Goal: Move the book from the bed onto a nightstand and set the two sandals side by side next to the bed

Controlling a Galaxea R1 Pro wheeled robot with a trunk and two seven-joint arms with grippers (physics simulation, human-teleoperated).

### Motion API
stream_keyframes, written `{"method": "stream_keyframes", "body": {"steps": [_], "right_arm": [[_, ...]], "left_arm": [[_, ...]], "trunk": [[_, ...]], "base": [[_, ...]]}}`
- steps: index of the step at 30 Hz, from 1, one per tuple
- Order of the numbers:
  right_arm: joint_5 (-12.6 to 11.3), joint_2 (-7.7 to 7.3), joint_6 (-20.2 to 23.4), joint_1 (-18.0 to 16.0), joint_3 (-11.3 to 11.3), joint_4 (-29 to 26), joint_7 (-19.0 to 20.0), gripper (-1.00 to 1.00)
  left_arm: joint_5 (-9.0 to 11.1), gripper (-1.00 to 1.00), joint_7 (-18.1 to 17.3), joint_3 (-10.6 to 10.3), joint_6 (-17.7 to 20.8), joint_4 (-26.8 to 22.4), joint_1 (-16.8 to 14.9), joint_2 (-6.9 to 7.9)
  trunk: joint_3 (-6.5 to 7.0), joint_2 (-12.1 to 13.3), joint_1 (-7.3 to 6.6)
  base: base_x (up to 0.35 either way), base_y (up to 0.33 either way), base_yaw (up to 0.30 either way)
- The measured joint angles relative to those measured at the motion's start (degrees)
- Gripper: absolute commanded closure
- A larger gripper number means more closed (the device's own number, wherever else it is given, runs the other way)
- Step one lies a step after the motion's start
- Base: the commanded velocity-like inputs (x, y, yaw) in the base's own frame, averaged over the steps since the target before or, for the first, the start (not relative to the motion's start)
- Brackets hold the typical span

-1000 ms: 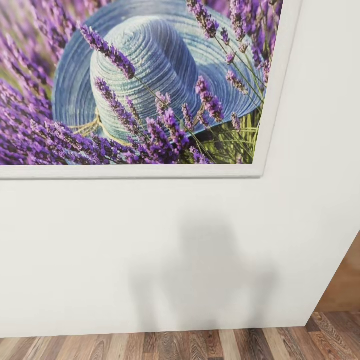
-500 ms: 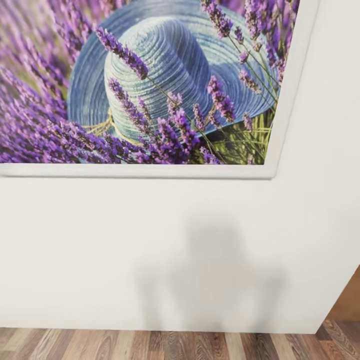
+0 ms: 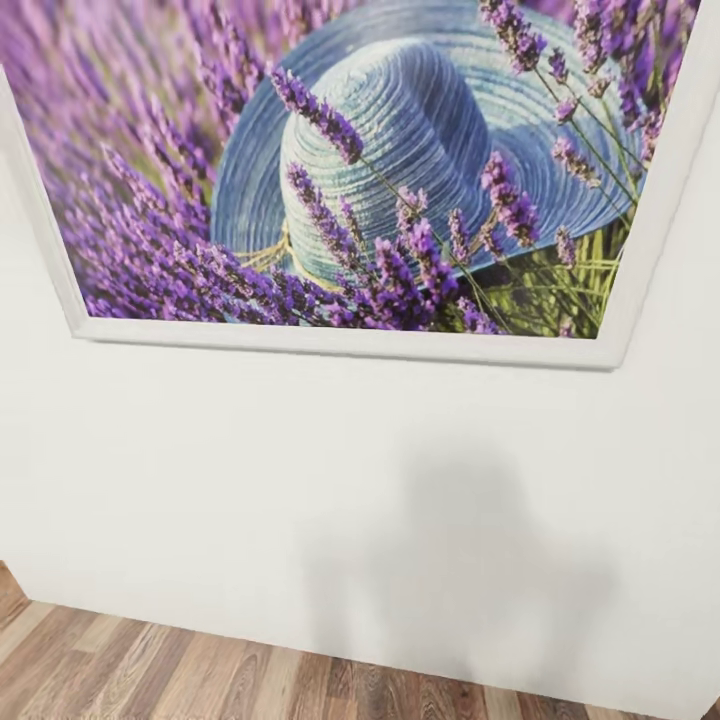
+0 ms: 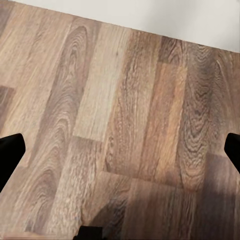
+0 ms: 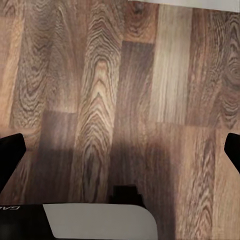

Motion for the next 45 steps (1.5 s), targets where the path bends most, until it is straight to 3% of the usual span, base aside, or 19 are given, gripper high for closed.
{"method": "stream_keyframes", "body": {"steps": [45], "right_arm": [[0.0, 0.0, 0.0, 0.0, 0.0, 0.0, 0.0, -1.0]], "left_arm": [[0.0, -1.0, 0.0, 0.0, 0.0, 0.0, 0.0, 0.01]], "trunk": [[0.16, 0.0, 0.0]], "base": [[0.0, 0.0, 0.289]]}}
